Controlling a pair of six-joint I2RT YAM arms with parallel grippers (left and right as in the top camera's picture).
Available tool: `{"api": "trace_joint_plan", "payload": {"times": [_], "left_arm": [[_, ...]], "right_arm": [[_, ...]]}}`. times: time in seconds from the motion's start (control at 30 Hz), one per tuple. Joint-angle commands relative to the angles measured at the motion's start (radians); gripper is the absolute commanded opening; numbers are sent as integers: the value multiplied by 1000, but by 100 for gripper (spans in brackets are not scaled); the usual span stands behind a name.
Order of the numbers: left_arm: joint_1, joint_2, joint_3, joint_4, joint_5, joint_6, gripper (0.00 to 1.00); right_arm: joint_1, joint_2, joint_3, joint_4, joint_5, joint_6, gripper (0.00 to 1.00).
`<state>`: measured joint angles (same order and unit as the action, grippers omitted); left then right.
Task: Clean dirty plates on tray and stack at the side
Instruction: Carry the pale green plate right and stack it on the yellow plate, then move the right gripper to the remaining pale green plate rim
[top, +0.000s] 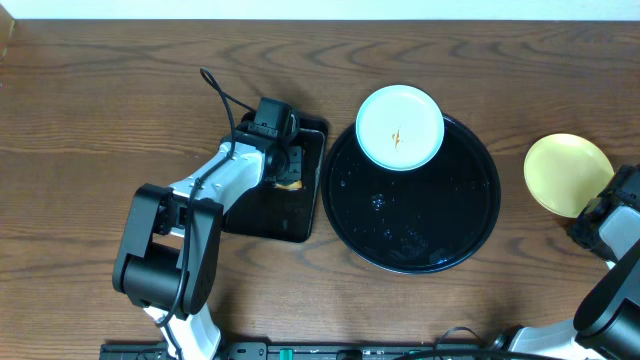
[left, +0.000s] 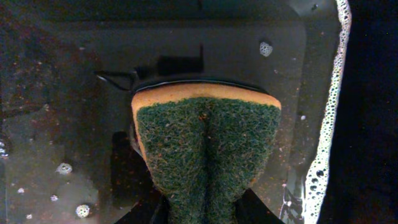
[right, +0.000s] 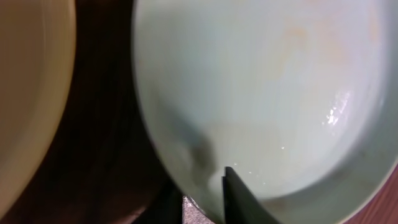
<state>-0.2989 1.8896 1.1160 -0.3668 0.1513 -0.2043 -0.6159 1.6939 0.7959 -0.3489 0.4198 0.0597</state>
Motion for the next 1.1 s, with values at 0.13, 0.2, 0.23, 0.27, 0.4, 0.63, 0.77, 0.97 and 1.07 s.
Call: {"api": "trace_joint_plan", "payload": {"times": [0.13,0.2,0.23,0.27,0.4,0.63,0.77,0.97,1.07], "left_arm": [[2,11,1,-13,-6,16,28],[2,11,1,-13,-6,17,28],[2,11,1,-13,-6,16,28],[2,11,1,-13,-6,17,28],[2,11,1,-13,-6,16,28],[2,11,1,-13,-6,17,28],[2,11,1,-13,-6,17,28],[2,11,1,-14,-6,16,28],[2,11,1,-14,-6,16,28]], "right_arm": [[-12,7,13,-11,8,40,5],[-12,7,13,-11,8,40,3],[-12,7,13,-10,8,41,2],[-12,7,13,-10,0,41,1],[-12,-3,16,-6,-64,41,1],[-11,-84,65,-16,-164,40,1],[-11,-156,112,-17,-241,39,1],[39,-211,188,8,-377,13,1],[93,-211,201,53,-403,13,1]]}}
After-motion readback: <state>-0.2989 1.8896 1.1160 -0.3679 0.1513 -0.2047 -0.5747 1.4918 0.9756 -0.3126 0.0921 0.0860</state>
